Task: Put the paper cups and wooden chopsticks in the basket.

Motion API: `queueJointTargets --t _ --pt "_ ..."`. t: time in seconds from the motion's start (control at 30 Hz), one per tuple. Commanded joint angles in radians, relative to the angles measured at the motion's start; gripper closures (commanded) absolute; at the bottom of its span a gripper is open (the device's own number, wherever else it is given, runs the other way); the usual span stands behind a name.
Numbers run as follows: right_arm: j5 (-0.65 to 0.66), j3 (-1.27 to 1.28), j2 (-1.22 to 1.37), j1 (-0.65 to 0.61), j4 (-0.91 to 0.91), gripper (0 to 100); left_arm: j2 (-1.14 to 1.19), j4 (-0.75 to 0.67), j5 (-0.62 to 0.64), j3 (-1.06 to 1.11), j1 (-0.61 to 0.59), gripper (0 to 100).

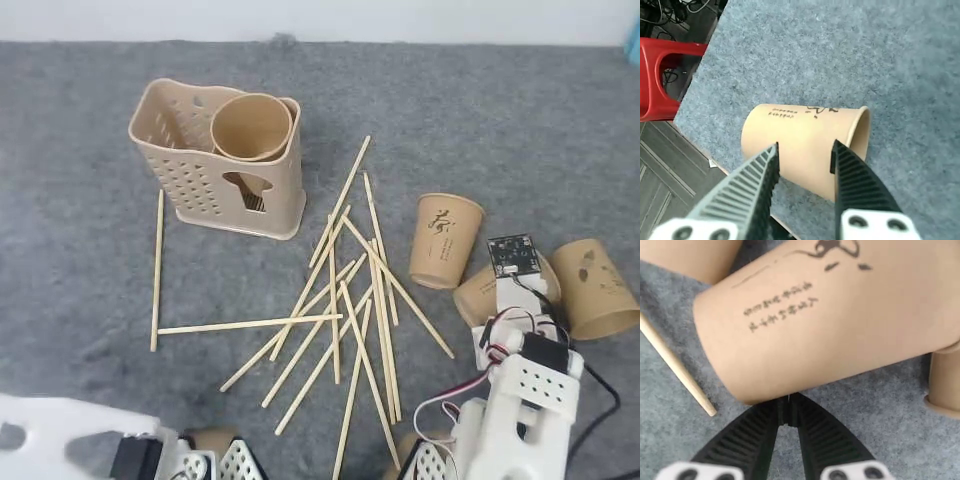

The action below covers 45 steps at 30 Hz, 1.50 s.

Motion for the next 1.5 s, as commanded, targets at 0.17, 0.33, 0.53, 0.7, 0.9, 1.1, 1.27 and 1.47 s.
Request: queueJointTargets --t 0.17,0.33,0.53,0.7,0.9,1.1,1.27,1.47 --pt "0.014 -0.005 -0.024 -0.012 0.001 98.2 0.009 0.032 -0.029 0.002 -0.012 84" --pt "0.014 -0.005 -0.024 -0.012 0.001 98.2 0.049 0.032 -0.031 0.008 -0.006 84" --pt "0.014 -0.005 -0.024 -0.012 -0.001 98.0 0.109 0.032 -0.031 0.007 -0.009 84" --pt "0.014 -0.005 -0.024 -0.012 -0.002 98.0 0.153 0.032 -0.029 0.005 -0.003 84" --pt "0.014 -0.005 -0.024 -0.012 -0.002 98.0 0.153 0.032 -0.021 0.002 0.049 84" --pt "0.014 -0.005 -0.024 -0.012 -0.002 98.0 0.091 0.032 0.038 -0.042 0.100 84" --pt "0.014 -0.005 -0.024 -0.012 -0.002 98.0 0.089 0.031 0.038 -0.041 0.071 85" --pt "0.012 -0.003 -0.022 -0.059 -0.002 98.1 0.114 0.029 0.041 -0.077 0.089 93"
